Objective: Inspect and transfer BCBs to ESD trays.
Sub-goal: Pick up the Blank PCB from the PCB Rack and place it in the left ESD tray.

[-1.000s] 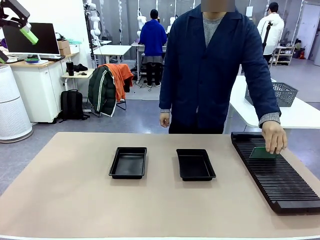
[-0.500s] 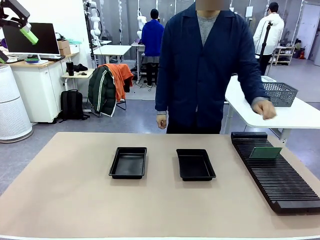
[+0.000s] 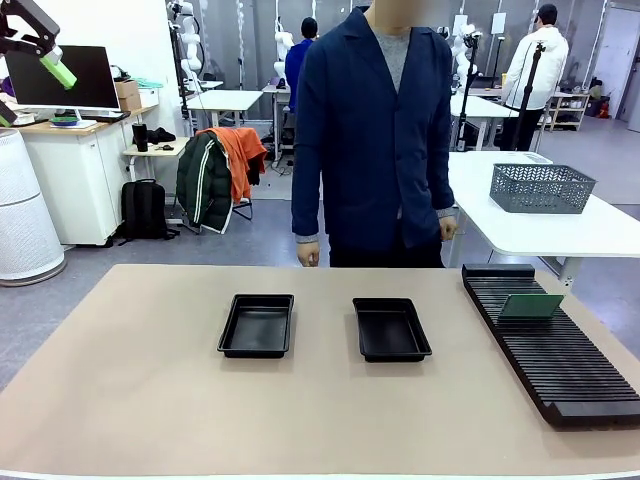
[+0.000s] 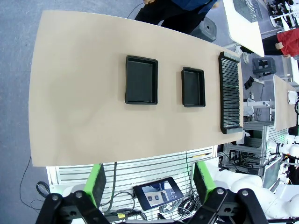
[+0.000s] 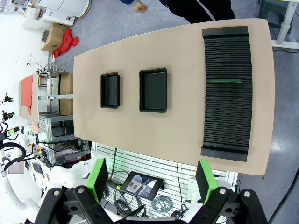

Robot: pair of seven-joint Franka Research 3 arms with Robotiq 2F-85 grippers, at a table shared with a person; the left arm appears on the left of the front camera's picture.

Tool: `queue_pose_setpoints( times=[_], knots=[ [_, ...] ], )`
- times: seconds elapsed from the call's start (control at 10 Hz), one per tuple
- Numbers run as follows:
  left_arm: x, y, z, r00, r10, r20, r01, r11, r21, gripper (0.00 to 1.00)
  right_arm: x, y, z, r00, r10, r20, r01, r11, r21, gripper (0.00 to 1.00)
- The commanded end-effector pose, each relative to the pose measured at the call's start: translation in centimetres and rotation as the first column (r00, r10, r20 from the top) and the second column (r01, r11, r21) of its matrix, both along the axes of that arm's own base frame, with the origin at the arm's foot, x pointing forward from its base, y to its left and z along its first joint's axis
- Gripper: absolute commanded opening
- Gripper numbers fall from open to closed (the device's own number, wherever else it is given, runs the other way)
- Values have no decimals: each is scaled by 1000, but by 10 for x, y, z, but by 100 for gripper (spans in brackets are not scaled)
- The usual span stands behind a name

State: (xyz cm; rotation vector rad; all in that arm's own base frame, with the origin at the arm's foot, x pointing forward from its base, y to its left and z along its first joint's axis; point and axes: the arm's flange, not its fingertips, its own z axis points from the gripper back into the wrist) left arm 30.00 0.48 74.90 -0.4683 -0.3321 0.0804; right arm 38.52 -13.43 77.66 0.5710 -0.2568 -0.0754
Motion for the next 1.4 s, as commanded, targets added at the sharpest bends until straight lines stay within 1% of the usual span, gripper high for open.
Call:
queue_pose_setpoints(
  times=[0.0, 0.1, 0.2, 0.3, 0.4, 0.5, 0.6, 0.8, 0.9, 1.0, 1.1, 1.2, 1.3],
  knots=[
    [0, 0, 1, 1000, 2, 4, -2, 1000, 0, 100, 0, 0, 0, 1000, 0, 0, 0, 1000, 0, 100],
    [0, 0, 1, 1000, 2, 4, -2, 1000, 0, 100, 8, 4, -6, 999, 45, 24, -44, 998, -35, 100],
    [0, 0, 1, 1000, 2, 4, -2, 1000, 0, 100, 13, 8, -15, 992, 120, 44, -115, 987, -109, 100],
    [0, 0, 1, 1000, 2, 4, -2, 1000, 0, 100, 18, 11, -28, 975, 217, 52, -203, 958, -202, 100],
    [0, 0, 1, 1000, 2, 4, -2, 1000, 0, 100, 25, 20, -45, 945, 325, 49, -299, 913, -278, 100],
    [0, 0, 1, 1000, 2, 4, -2, 1000, 0, 100, 28, 27, -60, 904, 425, 52, -384, 857, -345, 100],
    [0, 0, 1, 1000, 2, 4, -2, 1000, 0, 100, 33, 35, -76, 844, 534, 56, -466, 780, -418, 100],
    [0, 0, 1, 1000, 2, 4, -2, 1000, 0, 100, 45, 42, -116, 717, 697, 19, -587, 619, -522, 100],
    [0, 0, 1, 1000, 2, 4, -2, 1000, 0, 100, 52, 47, -138, 619, 785, 4, -650, 515, -560, 100],
    [0, 0, 1, 1000, 2, 4, -2, 1000, 0, 100, 56, 57, -157, 542, 839, -43, -686, 413, -599, 100],
    [0, 0, 1, 1000, 2, 4, -2, 1000, 0, 100, 62, 64, -175, 470, 879, -83, -708, 319, -629, 100],
    [0, 0, 1, 1000, 2, 4, -2, 1000, 0, 100, 68, 69, -193, 373, 921, -110, -731, 219, -646, 100],
    [0, 0, 1, 1000, 2, 4, -2, 1000, 0, 100, 74, 73, -209, 285, 947, -152, -752, 122, -648, 100]
  ],
)
